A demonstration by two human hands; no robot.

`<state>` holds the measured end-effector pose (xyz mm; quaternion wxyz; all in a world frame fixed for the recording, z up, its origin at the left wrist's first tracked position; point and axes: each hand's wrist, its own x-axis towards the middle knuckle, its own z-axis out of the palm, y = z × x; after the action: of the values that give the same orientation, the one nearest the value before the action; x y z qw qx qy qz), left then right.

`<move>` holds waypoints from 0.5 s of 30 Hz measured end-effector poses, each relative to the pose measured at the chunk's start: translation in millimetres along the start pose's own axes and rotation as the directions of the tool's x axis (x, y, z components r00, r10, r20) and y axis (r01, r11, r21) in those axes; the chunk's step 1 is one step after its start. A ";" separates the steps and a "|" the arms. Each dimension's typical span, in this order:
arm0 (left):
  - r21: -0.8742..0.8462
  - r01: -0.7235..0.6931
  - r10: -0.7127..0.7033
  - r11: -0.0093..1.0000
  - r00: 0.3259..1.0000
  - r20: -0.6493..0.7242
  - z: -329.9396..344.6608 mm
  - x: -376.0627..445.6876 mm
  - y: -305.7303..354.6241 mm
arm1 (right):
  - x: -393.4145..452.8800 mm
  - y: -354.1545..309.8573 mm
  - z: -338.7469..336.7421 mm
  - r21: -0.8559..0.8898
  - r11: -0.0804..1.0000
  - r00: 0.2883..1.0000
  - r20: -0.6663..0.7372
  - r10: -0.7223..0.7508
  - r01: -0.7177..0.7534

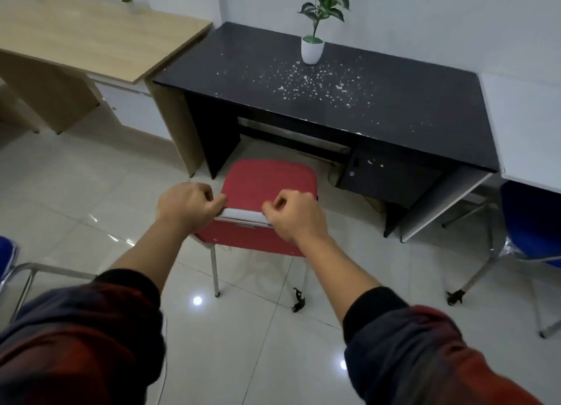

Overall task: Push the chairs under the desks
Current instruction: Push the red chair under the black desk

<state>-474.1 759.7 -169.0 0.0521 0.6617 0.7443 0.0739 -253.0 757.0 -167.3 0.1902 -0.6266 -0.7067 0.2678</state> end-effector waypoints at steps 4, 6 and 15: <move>-0.014 0.035 -0.036 0.999 0.998 -0.046 4.0 11.0 13.8 | 16.8 10.4 -14.3 -0.001 0.999 0.997 0.058 -0.044 0.044; -0.026 0.025 -0.027 0.999 0.998 -0.063 9.5 14.3 17.6 | 23.5 18.7 -15.3 -0.013 0.999 0.997 0.065 -0.051 0.052; -0.040 -0.027 0.023 0.999 0.995 -0.093 11.8 62.6 32.7 | 70.0 27.3 -27.2 -0.089 0.993 0.997 0.036 0.075 -0.072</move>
<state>-447.5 826.1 -173.5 0.0304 0.6655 0.7359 0.1206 -225.1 831.9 -167.6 0.1387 -0.6545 -0.6979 0.2557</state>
